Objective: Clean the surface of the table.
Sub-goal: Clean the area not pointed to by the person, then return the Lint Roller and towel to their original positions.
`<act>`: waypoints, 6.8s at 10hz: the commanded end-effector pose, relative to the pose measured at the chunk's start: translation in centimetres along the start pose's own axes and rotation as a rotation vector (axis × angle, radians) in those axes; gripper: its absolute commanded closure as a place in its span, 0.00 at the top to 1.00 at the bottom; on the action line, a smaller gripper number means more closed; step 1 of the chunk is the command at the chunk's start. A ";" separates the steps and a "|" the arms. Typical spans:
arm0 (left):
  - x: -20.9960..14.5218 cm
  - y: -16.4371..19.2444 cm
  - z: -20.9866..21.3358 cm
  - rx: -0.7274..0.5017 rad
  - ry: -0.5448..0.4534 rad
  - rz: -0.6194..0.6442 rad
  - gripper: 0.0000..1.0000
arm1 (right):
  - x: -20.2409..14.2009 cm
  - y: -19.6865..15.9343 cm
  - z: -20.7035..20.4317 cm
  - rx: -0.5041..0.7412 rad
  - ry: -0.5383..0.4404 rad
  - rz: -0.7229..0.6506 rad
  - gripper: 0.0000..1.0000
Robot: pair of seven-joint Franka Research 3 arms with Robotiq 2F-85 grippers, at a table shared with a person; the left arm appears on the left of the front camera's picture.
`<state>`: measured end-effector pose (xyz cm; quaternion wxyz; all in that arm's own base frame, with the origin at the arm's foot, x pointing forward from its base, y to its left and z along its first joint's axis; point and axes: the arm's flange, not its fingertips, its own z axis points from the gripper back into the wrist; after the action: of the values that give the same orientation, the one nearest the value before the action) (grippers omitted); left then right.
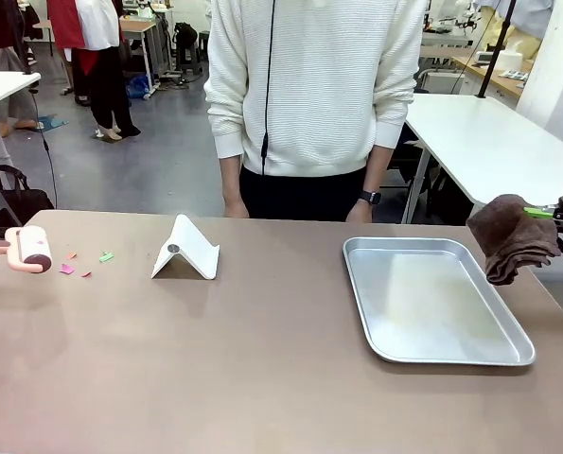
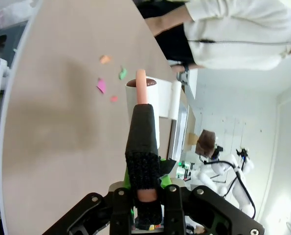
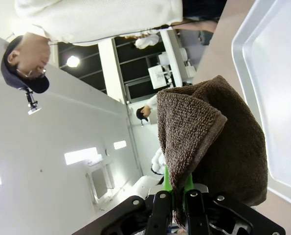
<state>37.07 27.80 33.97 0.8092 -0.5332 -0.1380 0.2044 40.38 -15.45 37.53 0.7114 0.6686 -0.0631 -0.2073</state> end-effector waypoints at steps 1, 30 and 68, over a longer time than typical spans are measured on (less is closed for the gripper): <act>2.1 0.1 -0.9 -0.004 0.001 0.064 0.22 | -0.2 0.3 0.3 0.016 0.009 -0.007 0.07; -0.6 -7.7 -4.0 -0.171 0.326 -0.174 0.22 | -0.2 0.3 0.3 0.016 0.009 -0.007 0.07; -0.3 -27.4 -29.0 0.219 0.469 -0.205 0.22 | -3.5 -1.7 -38.1 -0.272 0.182 0.034 0.07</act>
<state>52.95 -5.23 46.65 0.8963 -0.4430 0.0173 -0.0031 49.99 20.86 32.50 0.8059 0.5735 0.0278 -0.1443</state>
